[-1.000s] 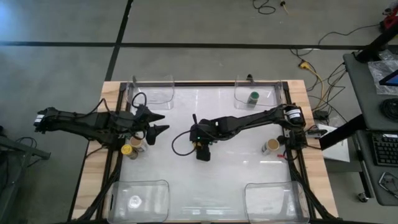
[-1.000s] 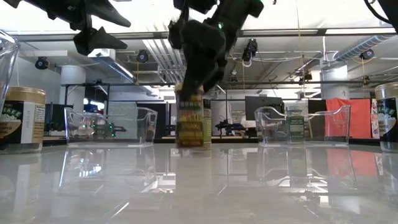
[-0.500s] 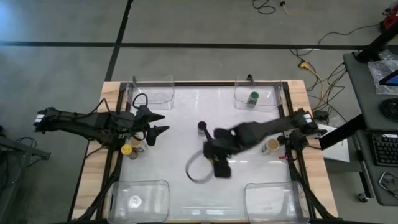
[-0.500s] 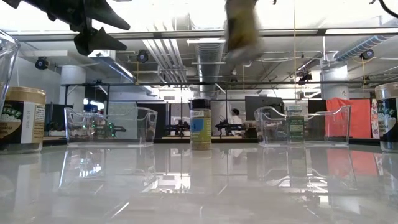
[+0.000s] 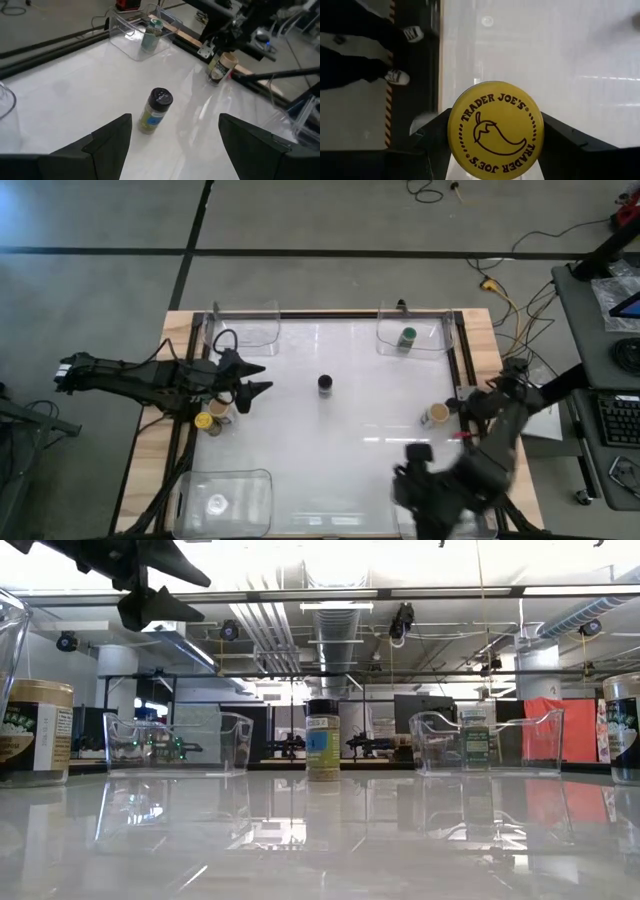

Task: Sort spices by type
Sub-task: Put the right yellow seasoning bottle into the bottom right transparent bin

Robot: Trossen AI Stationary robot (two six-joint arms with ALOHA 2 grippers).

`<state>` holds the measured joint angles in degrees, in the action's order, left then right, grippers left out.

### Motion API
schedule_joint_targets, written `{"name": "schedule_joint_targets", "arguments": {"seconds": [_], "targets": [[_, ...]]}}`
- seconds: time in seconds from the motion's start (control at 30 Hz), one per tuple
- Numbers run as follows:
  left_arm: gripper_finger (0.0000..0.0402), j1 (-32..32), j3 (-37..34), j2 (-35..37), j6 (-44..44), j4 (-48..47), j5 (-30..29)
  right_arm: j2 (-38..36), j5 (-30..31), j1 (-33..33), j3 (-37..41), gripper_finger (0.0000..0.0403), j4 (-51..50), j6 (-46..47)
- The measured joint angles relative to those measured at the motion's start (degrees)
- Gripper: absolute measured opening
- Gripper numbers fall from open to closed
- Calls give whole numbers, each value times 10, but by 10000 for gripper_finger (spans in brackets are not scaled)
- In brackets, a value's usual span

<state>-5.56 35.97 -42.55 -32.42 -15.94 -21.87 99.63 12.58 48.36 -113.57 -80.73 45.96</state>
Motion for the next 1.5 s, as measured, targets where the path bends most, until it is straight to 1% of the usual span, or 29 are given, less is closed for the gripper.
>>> {"name": "schedule_joint_targets", "arguments": {"seconds": [0.13,0.23,0.3,0.4,0.53,0.63,0.83,0.93,1.07,1.23,1.37,1.5], "targets": [[283,0,0,-2,3,5,0,2,41,70,33,220,9,84],[283,0,0,-1,4,5,0,2,76,111,79,221,25,144],[283,0,0,-2,0,5,-1,2,85,130,115,221,32,174],[283,0,0,-5,-3,12,-1,2,84,140,170,221,92,195],[283,0,0,-8,-5,29,-2,3,84,140,228,221,176,196],[283,0,0,-11,-11,37,-2,3,84,139,255,221,201,201],[283,0,0,-20,-13,37,-1,5,84,139,265,221,199,205],[283,0,0,-28,-14,38,-1,17,84,139,265,221,212,201],[283,0,0,-40,-14,46,-1,33,80,139,265,221,217,201],[283,0,0,-55,-14,61,-1,34,80,137,265,221,226,201],[283,0,0,-67,-14,93,0,37,80,137,265,221,229,209],[283,0,0,-81,-27,170,3,44,76,137,266,221,242,213]]}}
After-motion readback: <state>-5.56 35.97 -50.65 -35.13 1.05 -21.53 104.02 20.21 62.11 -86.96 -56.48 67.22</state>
